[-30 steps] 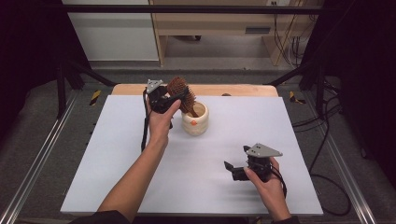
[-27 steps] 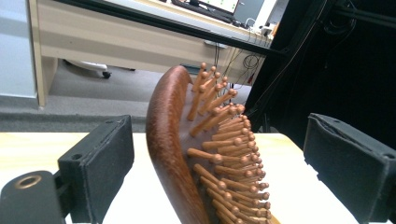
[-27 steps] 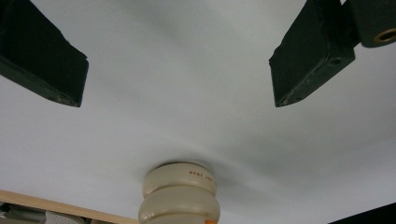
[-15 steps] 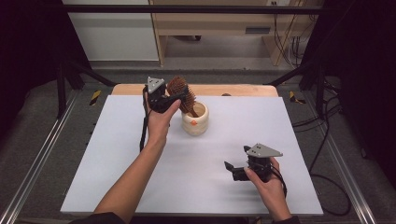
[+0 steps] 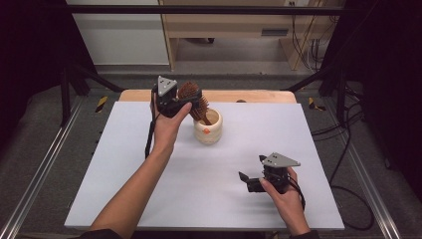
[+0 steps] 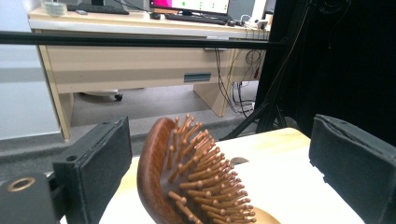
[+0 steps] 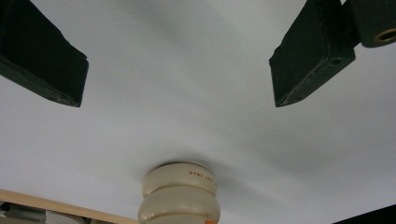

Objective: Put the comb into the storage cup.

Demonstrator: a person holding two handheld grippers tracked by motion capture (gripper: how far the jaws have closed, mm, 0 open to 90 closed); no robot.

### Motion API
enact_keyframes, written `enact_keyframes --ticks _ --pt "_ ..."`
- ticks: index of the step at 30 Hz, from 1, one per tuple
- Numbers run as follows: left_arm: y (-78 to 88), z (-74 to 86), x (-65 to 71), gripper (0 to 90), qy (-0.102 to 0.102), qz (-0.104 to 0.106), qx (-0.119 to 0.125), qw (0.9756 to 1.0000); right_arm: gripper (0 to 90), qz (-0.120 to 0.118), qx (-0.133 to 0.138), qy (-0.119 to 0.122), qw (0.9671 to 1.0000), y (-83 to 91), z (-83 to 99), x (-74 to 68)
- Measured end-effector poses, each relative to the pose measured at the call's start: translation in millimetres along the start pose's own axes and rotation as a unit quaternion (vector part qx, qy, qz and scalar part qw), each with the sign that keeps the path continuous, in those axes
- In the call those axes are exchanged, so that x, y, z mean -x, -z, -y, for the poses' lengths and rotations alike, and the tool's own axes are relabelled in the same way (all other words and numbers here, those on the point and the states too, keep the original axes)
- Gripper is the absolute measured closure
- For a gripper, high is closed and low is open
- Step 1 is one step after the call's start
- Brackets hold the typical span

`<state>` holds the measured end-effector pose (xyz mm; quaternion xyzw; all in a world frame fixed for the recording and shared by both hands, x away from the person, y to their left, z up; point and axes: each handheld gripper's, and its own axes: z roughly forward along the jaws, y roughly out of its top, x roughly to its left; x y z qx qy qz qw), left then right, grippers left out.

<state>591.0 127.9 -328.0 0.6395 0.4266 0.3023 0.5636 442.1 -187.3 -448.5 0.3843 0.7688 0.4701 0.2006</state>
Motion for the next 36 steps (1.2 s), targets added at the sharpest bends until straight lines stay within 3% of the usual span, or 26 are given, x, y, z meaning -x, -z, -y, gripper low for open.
enact_keyframes --ticks 7,24,36 --pt "13.4 -11.4 -0.4 5.9 -0.012 0.007 -0.003 0.9999 4.8 -0.001 0.003 -0.002 1.0 -0.6 -0.8 0.0" --pt "27.0 -19.9 -17.9 5.2 -0.001 0.002 0.01 0.9999 5.6 0.004 0.02 -0.006 0.9998 2.2 -2.2 0.6" --pt "49.4 -14.7 -32.4 5.0 0.005 -0.003 0.015 0.9999 5.9 0.044 0.053 -0.001 0.9976 5.8 -2.3 1.3"
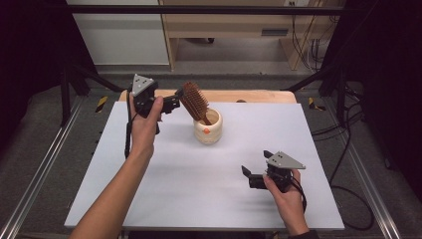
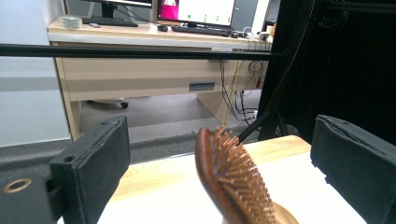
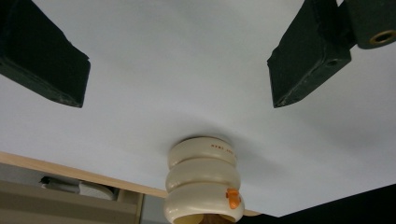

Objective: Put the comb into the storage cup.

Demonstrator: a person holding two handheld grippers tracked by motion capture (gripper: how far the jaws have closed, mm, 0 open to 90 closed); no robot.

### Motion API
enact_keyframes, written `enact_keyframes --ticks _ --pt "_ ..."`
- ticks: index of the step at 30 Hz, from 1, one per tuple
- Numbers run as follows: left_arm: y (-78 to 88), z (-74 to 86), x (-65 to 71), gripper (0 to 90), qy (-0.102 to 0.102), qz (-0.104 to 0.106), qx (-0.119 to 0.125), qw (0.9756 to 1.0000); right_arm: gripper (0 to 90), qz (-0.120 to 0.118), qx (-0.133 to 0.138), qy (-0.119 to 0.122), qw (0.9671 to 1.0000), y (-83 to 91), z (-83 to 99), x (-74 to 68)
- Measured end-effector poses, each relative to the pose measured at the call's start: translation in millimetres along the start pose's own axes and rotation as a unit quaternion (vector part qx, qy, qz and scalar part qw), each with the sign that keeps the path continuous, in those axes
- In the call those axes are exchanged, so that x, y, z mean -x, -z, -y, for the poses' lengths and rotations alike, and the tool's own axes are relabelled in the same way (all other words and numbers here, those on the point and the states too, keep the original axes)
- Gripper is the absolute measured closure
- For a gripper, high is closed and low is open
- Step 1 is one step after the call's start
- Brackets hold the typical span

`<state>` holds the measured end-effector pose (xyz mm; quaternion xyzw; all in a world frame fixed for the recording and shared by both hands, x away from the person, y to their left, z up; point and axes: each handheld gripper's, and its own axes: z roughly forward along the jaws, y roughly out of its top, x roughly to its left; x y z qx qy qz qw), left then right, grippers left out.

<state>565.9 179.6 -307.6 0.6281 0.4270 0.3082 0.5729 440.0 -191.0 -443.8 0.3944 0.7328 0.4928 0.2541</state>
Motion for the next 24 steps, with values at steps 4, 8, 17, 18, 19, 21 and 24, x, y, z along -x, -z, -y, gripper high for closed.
enact_keyframes --ticks 4,8,17,18,19,21,24 --pt "12.8 -0.6 -9.4 4.9 0.001 -0.003 0.001 1.0 5.9 0.001 0.003 0.003 1.0 -0.7 1.5 0.3" --pt "26.9 -5.2 -20.7 4.7 -0.002 -0.011 0.007 0.9999 6.9 -0.006 0.001 -0.003 1.0 -0.7 3.3 1.8" --pt "50.6 -13.8 -37.2 4.4 0.003 -0.013 0.022 0.9997 6.9 -0.007 0.004 -0.006 0.9999 0.7 3.6 2.6" --pt "52.3 -14.1 -38.4 4.4 0.004 -0.012 0.023 0.9997 6.8 -0.008 0.004 -0.006 0.9999 0.6 3.5 2.6" --pt "54.0 -14.4 -39.6 4.4 0.004 -0.01 0.024 0.9997 6.8 -0.007 0.004 -0.005 1.0 0.5 3.6 2.5" --pt "57.7 -15.1 -41.5 4.4 0.0 -0.008 0.025 0.9996 6.8 -0.008 0.002 -0.004 1.0 0.4 3.7 1.9" --pt "63.6 -16.0 -43.8 4.4 -0.002 -0.005 0.028 0.9996 6.6 -0.002 0.003 -0.002 1.0 0.9 3.8 1.5"
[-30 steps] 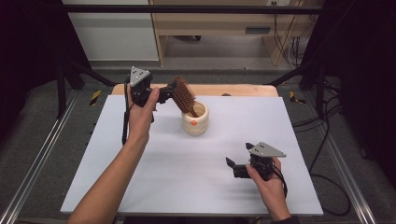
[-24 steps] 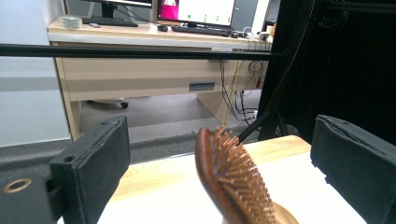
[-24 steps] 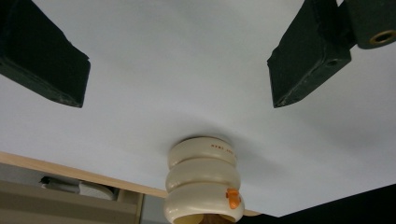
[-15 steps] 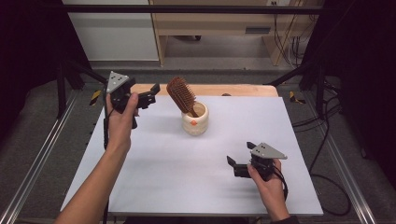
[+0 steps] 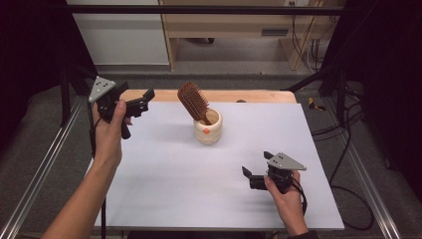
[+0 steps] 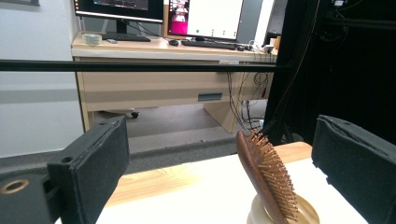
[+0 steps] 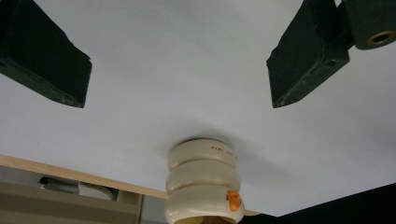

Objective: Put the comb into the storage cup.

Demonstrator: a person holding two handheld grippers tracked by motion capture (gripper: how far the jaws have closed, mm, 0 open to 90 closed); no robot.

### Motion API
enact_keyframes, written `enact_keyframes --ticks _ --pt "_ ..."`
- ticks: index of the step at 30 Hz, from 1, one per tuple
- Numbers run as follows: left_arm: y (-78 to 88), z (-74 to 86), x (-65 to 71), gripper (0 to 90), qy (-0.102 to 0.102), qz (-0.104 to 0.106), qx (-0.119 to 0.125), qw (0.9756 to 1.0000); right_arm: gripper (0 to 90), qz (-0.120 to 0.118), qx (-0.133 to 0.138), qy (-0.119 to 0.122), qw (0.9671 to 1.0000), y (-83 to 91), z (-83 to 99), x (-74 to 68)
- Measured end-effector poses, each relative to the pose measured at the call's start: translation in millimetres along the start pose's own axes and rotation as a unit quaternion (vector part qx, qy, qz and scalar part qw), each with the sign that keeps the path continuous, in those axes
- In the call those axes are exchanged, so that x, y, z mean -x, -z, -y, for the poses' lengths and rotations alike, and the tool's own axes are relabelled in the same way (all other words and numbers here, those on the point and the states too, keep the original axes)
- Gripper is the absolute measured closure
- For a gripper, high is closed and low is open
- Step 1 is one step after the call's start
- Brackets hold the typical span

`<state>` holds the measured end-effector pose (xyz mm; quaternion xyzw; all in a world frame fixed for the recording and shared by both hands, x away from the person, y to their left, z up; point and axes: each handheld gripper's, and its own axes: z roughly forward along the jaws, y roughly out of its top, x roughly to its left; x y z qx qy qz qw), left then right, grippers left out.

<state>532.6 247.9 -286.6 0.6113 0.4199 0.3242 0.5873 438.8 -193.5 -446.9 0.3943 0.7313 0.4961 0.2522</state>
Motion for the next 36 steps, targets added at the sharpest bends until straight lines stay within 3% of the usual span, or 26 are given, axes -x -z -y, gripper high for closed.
enact_keyframes --ticks 4,7,9,15,20,28,36 --pt "8.5 -1.1 -1.0 2.5 -0.009 0.001 -0.005 0.9999 6.3 0.007 0.005 0.0 1.0 1.9 -0.1 1.1" --pt "13.4 -2.2 0.6 0.8 -0.037 -0.014 -0.018 0.999 5.7 0.01 0.014 -0.007 0.9998 2.0 0.0 2.2" --pt "17.0 -1.2 1.0 0.7 -0.047 -0.004 -0.022 0.9986 5.6 0.008 0.013 -0.006 0.9999 0.5 0.2 2.3" --pt "26.9 3.5 -1.8 0.5 -0.054 -0.004 -0.022 0.9983 4.8 0.008 0.008 0.001 0.9999 2.2 1.0 1.0" --pt "39.4 12.4 -8.3 0.6 -0.046 -0.007 -0.011 0.9989 4.7 0.004 0.012 -0.005 0.9999 2.0 0.8 1.8" --pt "66.5 30.5 -26.0 0.6 -0.036 -0.023 -0.012 0.999 5.0 0.008 -0.002 0.009 0.9999 -3.1 3.5 -2.5" --pt "97.6 53.3 -40.7 0.6 -0.007 -0.032 -0.006 0.9994 5.6 0.01 0.004 0.015 0.9998 -1.8 2.9 -4.1"
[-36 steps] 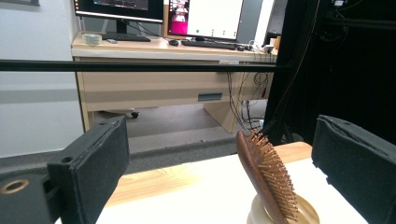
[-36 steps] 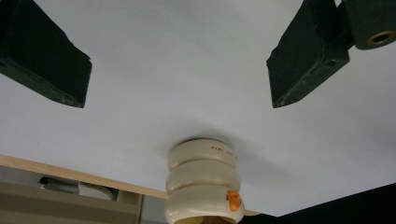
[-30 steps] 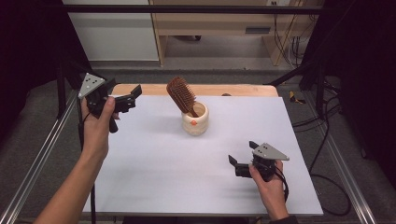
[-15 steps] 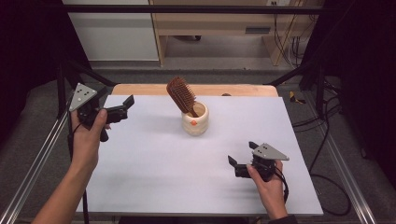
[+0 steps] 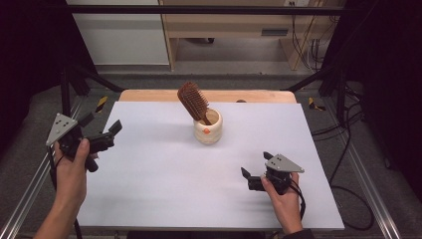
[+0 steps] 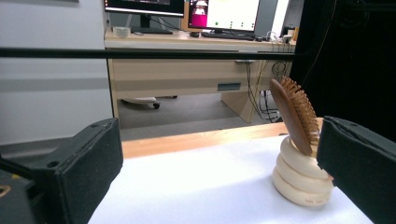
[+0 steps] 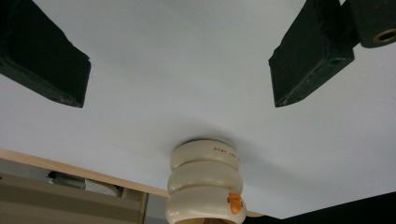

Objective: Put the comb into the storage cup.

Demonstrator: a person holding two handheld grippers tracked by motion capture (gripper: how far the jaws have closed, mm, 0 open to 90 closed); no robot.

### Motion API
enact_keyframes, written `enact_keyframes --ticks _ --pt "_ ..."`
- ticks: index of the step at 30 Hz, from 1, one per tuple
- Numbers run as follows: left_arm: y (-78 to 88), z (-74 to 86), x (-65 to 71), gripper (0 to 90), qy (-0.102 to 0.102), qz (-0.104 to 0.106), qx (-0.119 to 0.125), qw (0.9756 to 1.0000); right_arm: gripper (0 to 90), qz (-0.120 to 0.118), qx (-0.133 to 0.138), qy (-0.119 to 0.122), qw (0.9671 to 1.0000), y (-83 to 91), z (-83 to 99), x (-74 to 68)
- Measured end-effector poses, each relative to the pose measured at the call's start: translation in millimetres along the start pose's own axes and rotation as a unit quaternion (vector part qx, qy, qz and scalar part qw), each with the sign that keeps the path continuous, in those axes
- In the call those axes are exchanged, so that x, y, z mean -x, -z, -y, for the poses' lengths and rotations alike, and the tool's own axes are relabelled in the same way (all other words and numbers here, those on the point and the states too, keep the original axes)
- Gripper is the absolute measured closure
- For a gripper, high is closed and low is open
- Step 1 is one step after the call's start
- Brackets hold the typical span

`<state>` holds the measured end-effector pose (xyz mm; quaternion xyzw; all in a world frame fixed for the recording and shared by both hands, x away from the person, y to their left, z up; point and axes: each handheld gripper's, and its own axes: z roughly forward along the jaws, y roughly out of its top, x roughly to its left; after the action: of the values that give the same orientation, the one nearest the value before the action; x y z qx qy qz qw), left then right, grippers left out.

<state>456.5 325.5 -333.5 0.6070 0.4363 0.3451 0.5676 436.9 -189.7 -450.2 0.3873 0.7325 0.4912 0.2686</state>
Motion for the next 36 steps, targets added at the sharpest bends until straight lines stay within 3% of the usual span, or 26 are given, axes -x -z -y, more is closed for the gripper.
enact_keyframes --ticks 8,14,17,36 --pt "18.3 13.4 -9.8 1.0 0.008 -0.006 0.006 0.9999 5.6 0.004 0.0 0.003 1.0 4.2 1.1 1.3" --pt "26.6 17.3 -11.1 1.2 -0.005 -0.006 0.005 1.0 5.7 0.006 0.003 0.001 1.0 7.7 2.2 6.7" --pt "29.9 19.5 -10.7 1.3 -0.014 -0.001 -0.004 0.9999 5.7 0.011 -0.001 0.02 0.9997 9.6 -0.4 6.5" --pt "58.0 35.8 -9.9 1.3 -0.022 0.011 -0.01 0.9996 4.5 -0.029 0.028 0.007 0.9992 26.5 -2.9 9.5"
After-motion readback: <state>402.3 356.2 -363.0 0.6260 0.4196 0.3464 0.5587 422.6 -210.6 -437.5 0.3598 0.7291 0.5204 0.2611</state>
